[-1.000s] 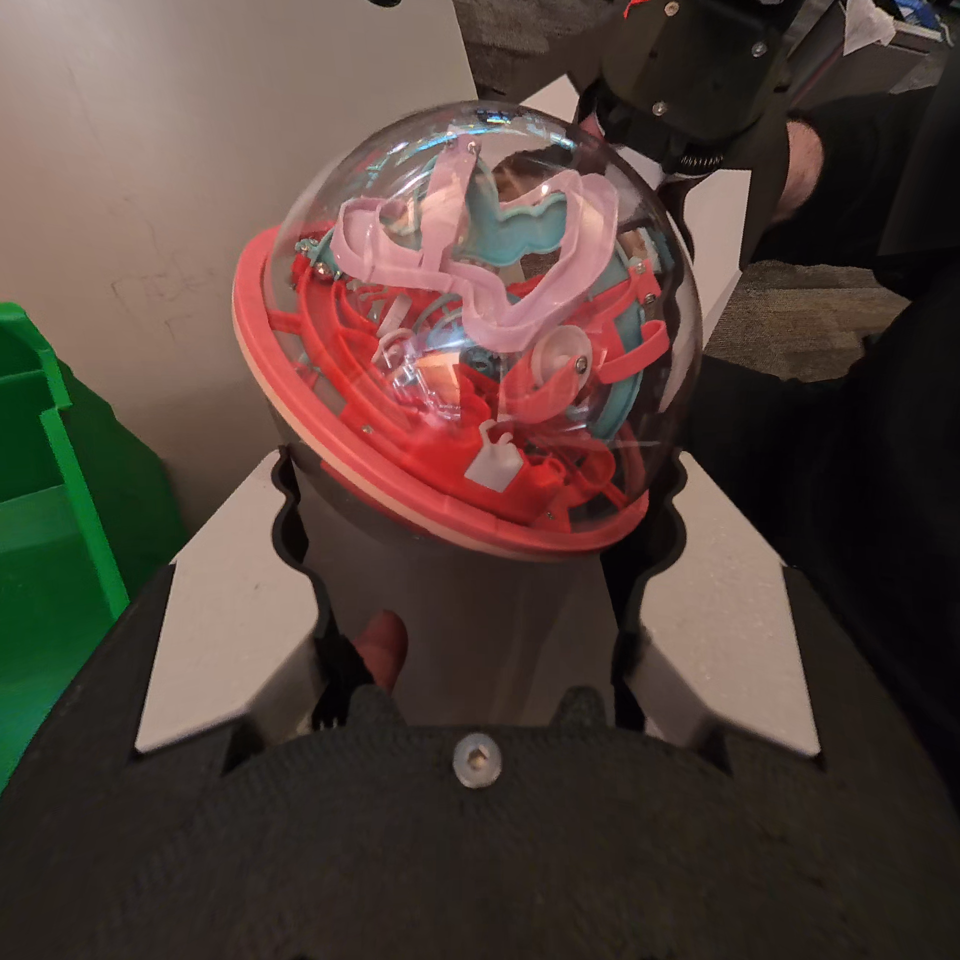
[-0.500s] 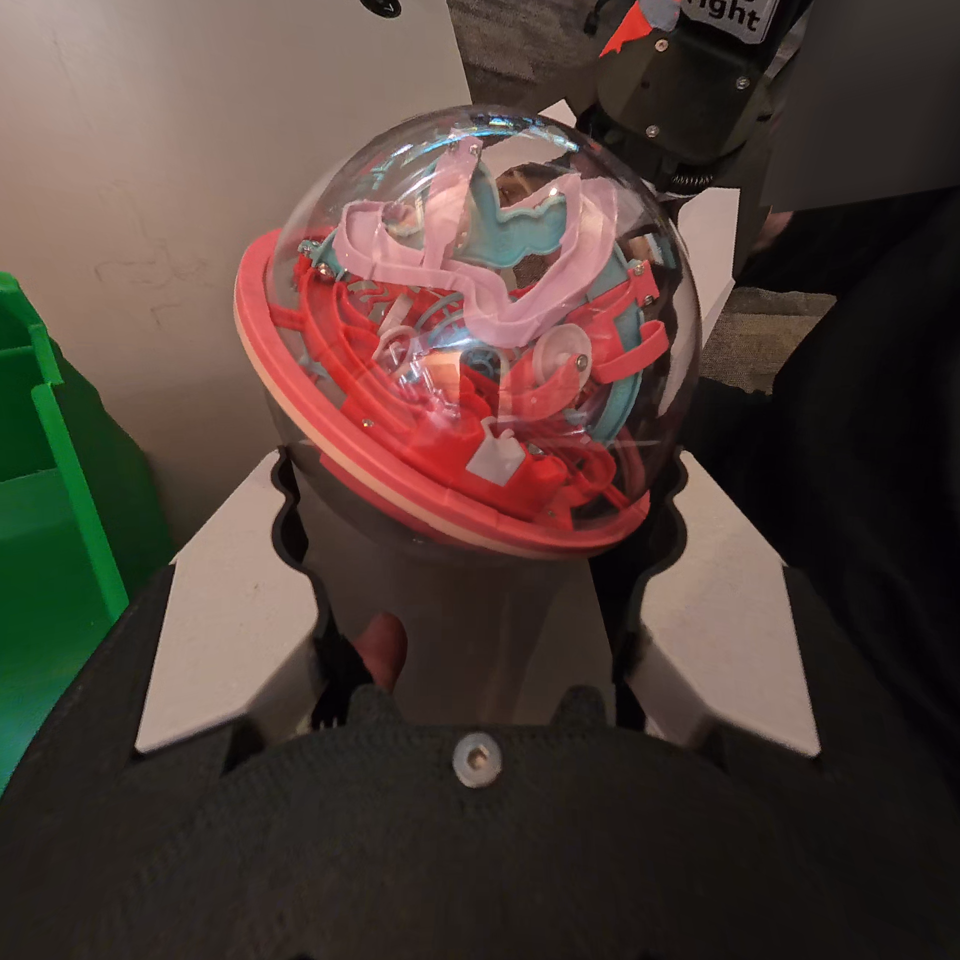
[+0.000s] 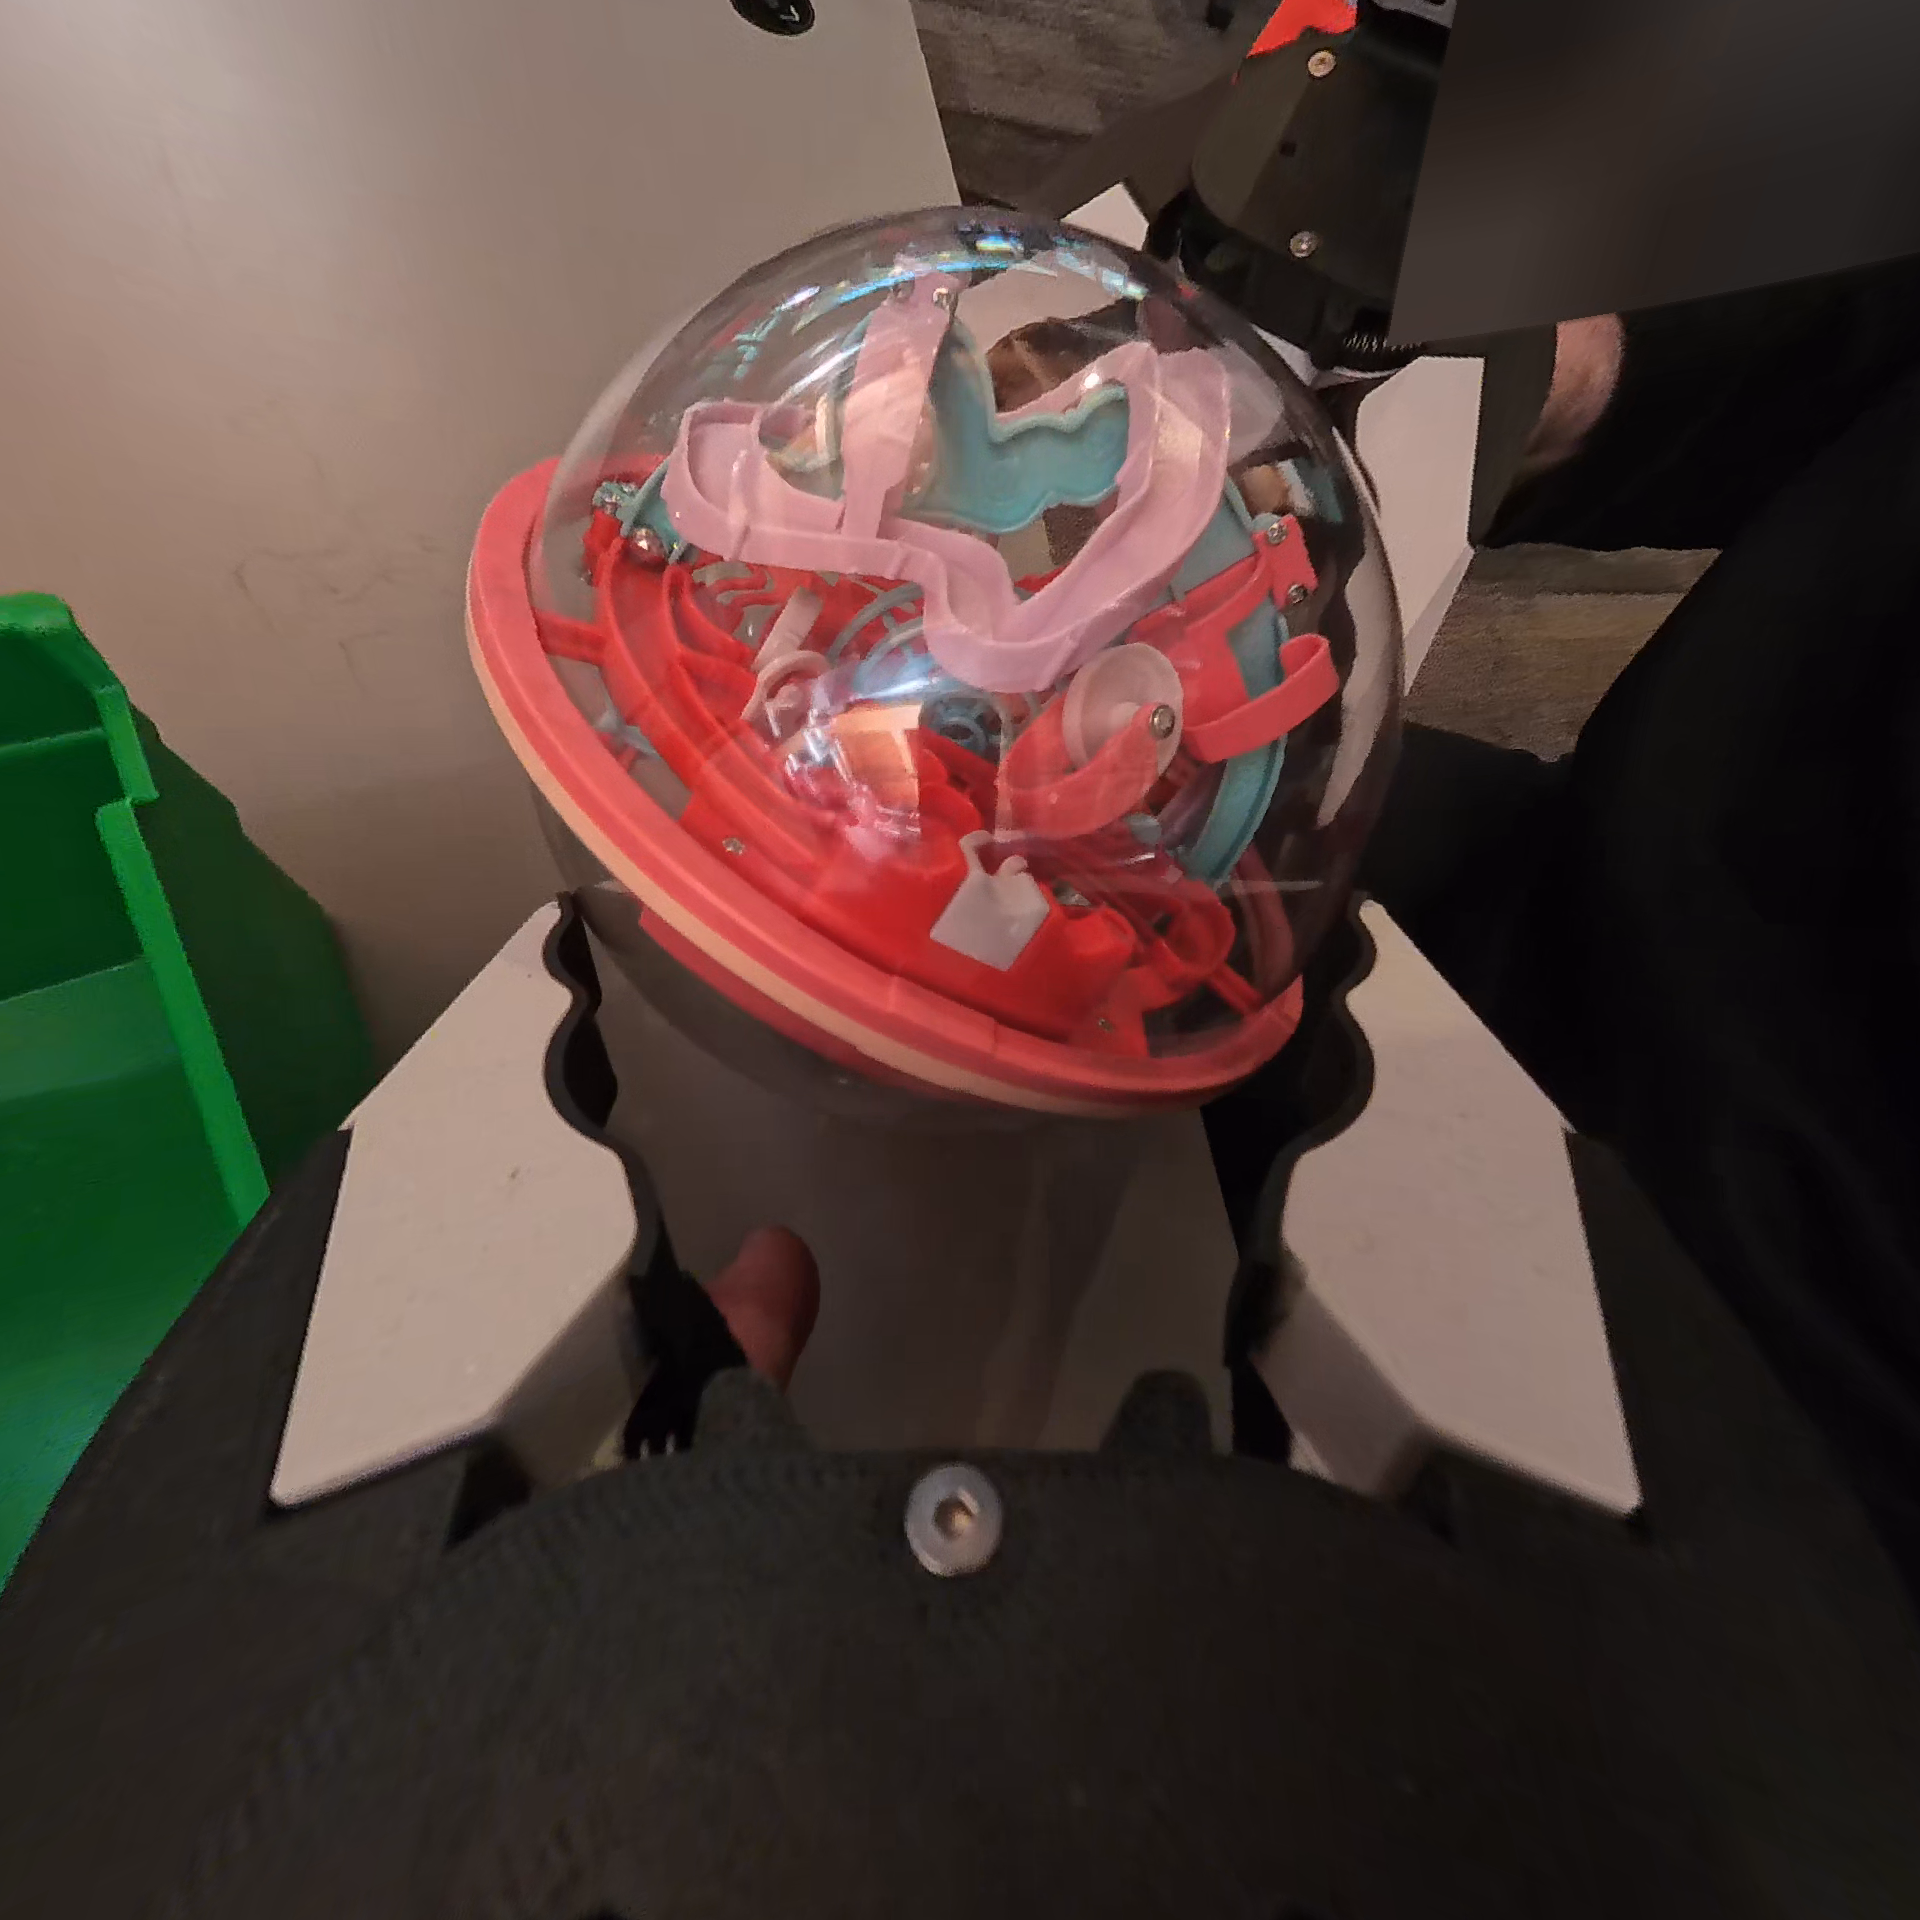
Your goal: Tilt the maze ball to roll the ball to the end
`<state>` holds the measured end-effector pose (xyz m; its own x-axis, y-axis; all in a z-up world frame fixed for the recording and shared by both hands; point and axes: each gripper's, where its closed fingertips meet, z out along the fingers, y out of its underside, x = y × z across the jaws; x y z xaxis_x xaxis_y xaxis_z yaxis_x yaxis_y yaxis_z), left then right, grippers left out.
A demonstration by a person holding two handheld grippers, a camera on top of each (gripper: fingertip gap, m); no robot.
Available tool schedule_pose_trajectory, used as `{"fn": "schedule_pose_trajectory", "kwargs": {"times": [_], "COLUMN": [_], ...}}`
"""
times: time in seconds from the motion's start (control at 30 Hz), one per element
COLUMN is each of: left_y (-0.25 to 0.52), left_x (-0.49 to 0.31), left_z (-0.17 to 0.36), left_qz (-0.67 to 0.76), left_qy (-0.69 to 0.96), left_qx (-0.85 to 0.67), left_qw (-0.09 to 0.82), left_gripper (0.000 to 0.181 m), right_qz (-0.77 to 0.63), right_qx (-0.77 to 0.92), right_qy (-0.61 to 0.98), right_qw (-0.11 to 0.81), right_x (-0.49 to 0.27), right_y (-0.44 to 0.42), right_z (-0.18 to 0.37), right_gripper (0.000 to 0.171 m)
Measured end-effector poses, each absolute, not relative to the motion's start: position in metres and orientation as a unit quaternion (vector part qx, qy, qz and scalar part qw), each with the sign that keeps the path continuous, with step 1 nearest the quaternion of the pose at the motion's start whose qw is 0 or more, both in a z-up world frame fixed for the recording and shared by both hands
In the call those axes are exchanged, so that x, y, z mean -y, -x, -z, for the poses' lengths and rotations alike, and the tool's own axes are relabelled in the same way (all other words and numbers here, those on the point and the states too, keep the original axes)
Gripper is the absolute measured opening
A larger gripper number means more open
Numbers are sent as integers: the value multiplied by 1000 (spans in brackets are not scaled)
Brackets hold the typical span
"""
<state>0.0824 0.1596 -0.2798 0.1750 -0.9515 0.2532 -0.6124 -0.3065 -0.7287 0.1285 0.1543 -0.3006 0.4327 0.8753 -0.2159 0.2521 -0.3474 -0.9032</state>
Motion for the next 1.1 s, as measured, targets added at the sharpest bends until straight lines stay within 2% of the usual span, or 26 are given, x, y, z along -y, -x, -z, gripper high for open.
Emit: {"fn": "schedule_pose_trajectory", "kwargs": {"times": [0.2,0.37,1.1], "left_y": [-82,-81,-83], "left_x": [-158,-157,-160], "left_z": [280,281,271], "left_qz": [328,314,290], "left_qy": [725,722,716], "left_qx": [-555,-567,-575], "left_qw": [242,244,269], "left_gripper": [134,133,134], "right_qz": [-385,-392,-402], "right_qx": [391,390,394], "right_qy": [725,719,728], "right_qw": [416,422,392], "right_x": [-151,-152,-150], "right_y": [-131,-136,-127], "right_z": [297,288,305], "right_gripper": [146,139,140]}}
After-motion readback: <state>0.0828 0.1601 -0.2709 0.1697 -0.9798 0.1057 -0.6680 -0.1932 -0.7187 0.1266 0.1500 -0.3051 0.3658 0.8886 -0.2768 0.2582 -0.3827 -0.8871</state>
